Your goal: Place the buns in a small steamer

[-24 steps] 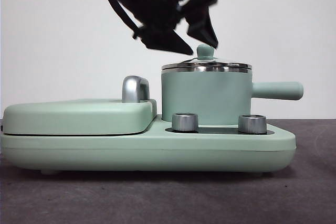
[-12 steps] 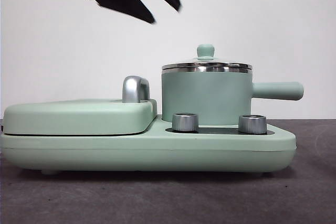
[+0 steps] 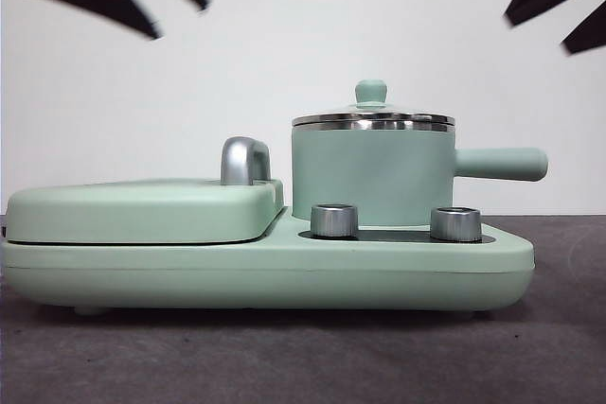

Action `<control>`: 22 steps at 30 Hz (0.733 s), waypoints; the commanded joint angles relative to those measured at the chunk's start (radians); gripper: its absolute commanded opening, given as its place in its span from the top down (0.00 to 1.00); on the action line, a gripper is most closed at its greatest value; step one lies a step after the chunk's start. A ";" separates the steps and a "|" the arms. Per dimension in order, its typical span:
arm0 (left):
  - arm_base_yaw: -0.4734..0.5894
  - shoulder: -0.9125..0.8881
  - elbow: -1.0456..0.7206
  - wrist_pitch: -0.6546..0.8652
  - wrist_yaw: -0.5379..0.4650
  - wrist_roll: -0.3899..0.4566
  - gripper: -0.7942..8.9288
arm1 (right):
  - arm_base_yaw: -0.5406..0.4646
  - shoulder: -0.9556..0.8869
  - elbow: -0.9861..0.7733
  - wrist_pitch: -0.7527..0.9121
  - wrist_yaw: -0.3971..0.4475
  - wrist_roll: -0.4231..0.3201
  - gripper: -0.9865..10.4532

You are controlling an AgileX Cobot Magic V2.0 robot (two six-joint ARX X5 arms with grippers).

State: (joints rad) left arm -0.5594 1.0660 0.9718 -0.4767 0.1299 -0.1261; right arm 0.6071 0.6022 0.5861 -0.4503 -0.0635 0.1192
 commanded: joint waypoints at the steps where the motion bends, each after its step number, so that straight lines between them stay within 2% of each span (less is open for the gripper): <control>1: 0.008 -0.072 -0.077 0.004 0.003 -0.048 0.60 | 0.006 0.054 0.011 0.042 -0.035 -0.003 0.60; 8: 0.019 -0.256 -0.237 -0.015 0.003 -0.129 0.61 | 0.007 0.149 0.011 0.138 -0.099 0.000 0.60; 17: 0.018 -0.311 -0.245 -0.138 0.002 -0.124 0.61 | 0.007 0.152 0.011 0.154 -0.105 -0.005 0.60; 18: 0.019 -0.311 -0.245 -0.138 0.002 -0.127 0.66 | 0.007 0.152 0.011 0.156 -0.104 -0.005 0.63; 19: 0.018 -0.311 -0.245 -0.136 0.002 -0.127 0.78 | 0.007 0.152 0.011 0.159 -0.105 -0.002 0.70; 20: 0.015 -0.311 -0.245 -0.137 0.003 -0.127 0.94 | 0.007 0.152 0.011 0.159 -0.105 -0.001 0.83; 21: 0.015 -0.311 -0.245 -0.134 0.002 -0.126 0.90 | 0.007 0.152 0.011 0.159 -0.105 -0.001 0.93; 22: 0.015 -0.311 -0.245 -0.131 0.002 -0.126 0.91 | 0.006 0.152 0.011 0.161 -0.102 0.000 0.90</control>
State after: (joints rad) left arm -0.5373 0.7521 0.7208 -0.6216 0.1303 -0.2531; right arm 0.6071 0.7517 0.5861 -0.3019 -0.1642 0.1192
